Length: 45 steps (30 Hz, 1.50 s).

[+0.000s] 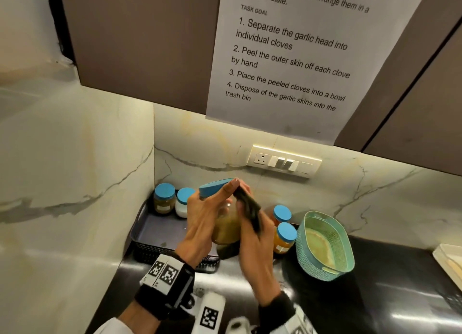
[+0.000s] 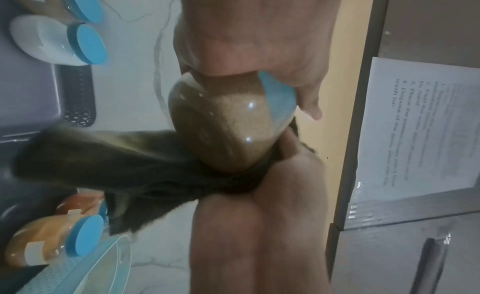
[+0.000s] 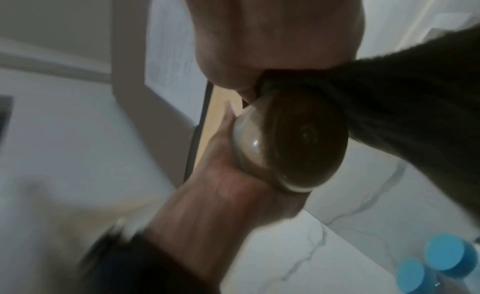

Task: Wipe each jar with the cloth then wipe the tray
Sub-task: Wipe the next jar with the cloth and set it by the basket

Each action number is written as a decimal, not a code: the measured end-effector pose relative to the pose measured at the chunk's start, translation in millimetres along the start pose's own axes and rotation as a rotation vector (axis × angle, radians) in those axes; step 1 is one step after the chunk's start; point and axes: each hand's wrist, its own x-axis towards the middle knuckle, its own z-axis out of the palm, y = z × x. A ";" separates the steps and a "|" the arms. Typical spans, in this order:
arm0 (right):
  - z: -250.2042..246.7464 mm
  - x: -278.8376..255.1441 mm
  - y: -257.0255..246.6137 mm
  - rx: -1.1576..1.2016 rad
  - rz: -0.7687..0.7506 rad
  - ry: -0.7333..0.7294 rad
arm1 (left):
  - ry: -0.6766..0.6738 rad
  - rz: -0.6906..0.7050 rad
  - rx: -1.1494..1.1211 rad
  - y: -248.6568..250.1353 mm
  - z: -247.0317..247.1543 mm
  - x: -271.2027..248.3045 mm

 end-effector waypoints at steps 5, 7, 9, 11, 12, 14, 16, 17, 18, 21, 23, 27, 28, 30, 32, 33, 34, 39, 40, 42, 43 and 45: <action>-1.2 4.1 -1.4 0.012 0.039 -0.012 | -0.011 -0.016 -0.008 -2.8 -1.7 1.0; 3.2 -15.7 12.3 0.018 -0.046 -0.055 | 0.007 -0.025 -0.021 -0.1 -3.3 6.2; 8.9 -26.5 26.8 -0.105 -0.188 -0.052 | 0.026 -0.027 -0.008 1.9 -1.7 6.8; 9.5 -17.7 35.3 -0.153 -0.216 -0.011 | 0.010 -0.030 0.003 0.1 3.2 2.4; 6.5 -11.4 35.0 -0.089 -0.174 0.033 | -0.007 -0.037 0.005 -2.0 4.2 -0.9; -4.4 3.4 28.6 0.092 0.053 0.133 | -0.039 -0.057 0.000 -3.8 3.6 -5.7; -14.2 17.0 19.7 0.212 0.290 0.164 | -0.033 -0.064 0.003 -1.1 1.2 -8.6; -16.3 20.9 15.2 0.210 0.345 0.140 | -0.021 -0.072 0.012 0.7 0.8 -7.6; -15.6 22.7 12.7 0.199 0.355 0.111 | -0.007 -0.088 0.014 1.3 -0.3 -6.0; -7.1 19.5 2.7 0.197 0.313 0.075 | -0.011 -0.134 -0.012 1.0 -1.1 -3.0; -3.7 10.9 1.5 0.148 0.253 0.060 | -0.003 -0.125 -0.015 -0.2 -1.2 -0.6; 7.0 -19.2 -2.8 0.147 0.135 0.055 | 0.006 -0.024 0.016 1.2 -3.3 5.1; 5.9 -14.9 -0.9 0.162 0.138 0.049 | 0.004 0.016 0.031 1.8 -2.3 4.1; 0.9 8.9 0.8 0.150 0.211 0.049 | -0.023 0.096 0.073 2.1 3.1 -0.7; -1.7 29.7 -3.8 0.210 0.359 0.036 | -0.046 0.162 0.120 0.2 10.2 -4.0; -2.0 29.4 -3.3 0.229 0.398 0.058 | -0.047 0.184 0.138 1.3 11.4 -3.9; -0.3 22.7 -2.8 0.227 0.385 0.080 | -0.044 0.186 0.135 3.8 10.8 -1.8; 7.5 -0.2 -1.7 0.179 0.281 0.064 | -0.008 0.192 0.113 -0.6 -3.3 6.7; 6.5 7.8 -1.0 0.169 0.290 0.052 | -0.001 0.191 0.118 -4.3 -2.6 3.9; 1.4 19.3 -2.1 0.186 0.305 0.023 | -0.002 0.184 0.132 -8.2 0.3 -0.5; 1.0 16.2 0.3 0.178 0.289 0.027 | 0.001 0.176 0.131 -5.3 0.7 -0.4; 5.0 -2.8 -0.7 0.174 0.239 0.011 | 0.000 0.150 0.111 4.8 -1.0 5.6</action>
